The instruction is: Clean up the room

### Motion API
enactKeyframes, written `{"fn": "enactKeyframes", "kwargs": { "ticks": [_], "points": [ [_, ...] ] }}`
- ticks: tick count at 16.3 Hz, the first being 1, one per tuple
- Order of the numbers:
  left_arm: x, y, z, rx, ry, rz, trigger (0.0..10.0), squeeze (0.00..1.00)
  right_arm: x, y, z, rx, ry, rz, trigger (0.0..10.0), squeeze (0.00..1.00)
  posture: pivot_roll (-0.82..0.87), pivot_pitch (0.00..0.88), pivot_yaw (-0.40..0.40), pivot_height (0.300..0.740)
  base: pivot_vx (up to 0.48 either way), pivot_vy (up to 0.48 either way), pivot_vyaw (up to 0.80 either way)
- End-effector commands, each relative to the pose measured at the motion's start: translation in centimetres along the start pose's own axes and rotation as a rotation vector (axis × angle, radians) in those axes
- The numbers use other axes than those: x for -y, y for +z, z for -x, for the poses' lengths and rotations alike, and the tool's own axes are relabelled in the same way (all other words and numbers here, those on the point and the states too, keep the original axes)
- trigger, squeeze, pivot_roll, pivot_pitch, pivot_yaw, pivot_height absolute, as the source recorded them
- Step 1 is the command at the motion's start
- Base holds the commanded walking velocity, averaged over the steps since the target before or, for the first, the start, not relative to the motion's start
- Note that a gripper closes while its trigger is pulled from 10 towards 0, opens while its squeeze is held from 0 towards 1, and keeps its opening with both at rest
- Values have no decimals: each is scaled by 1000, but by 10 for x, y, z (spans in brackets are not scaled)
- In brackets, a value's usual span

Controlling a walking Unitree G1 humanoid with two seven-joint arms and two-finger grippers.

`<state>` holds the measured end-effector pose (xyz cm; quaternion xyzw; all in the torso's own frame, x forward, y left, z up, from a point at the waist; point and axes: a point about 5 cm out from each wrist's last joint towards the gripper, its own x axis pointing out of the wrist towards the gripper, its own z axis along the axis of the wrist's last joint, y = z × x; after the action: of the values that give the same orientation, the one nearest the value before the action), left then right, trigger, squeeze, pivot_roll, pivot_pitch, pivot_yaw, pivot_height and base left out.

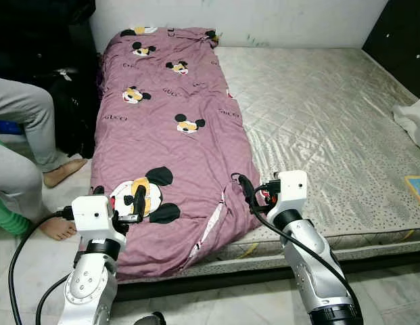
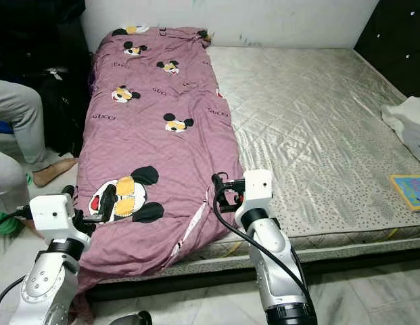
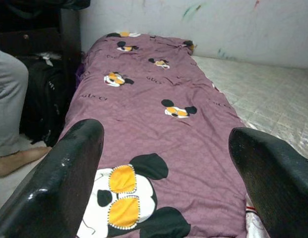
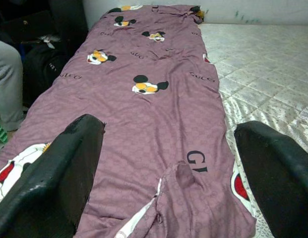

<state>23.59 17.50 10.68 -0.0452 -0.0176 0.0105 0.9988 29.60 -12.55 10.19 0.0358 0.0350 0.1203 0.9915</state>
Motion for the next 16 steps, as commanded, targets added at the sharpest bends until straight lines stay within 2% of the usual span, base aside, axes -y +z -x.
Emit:
{"fn": "enactKeyframes", "kwargs": {
  "ticks": [1, 16],
  "points": [
    [1, 1, 0, -1, 0, 4, 10000, 0, 1, 1, -1, -8, 12, 9, 10000, 0, 12, 131, -78, 690, 0, 0, 0],
    [3, 3, -3, 18, -3, 41, 10000, 0, -4, -2, -4, -18, 60, 29, 10000, 0, 12, 121, -79, 681, 0, 0, 0]
  ]
}}
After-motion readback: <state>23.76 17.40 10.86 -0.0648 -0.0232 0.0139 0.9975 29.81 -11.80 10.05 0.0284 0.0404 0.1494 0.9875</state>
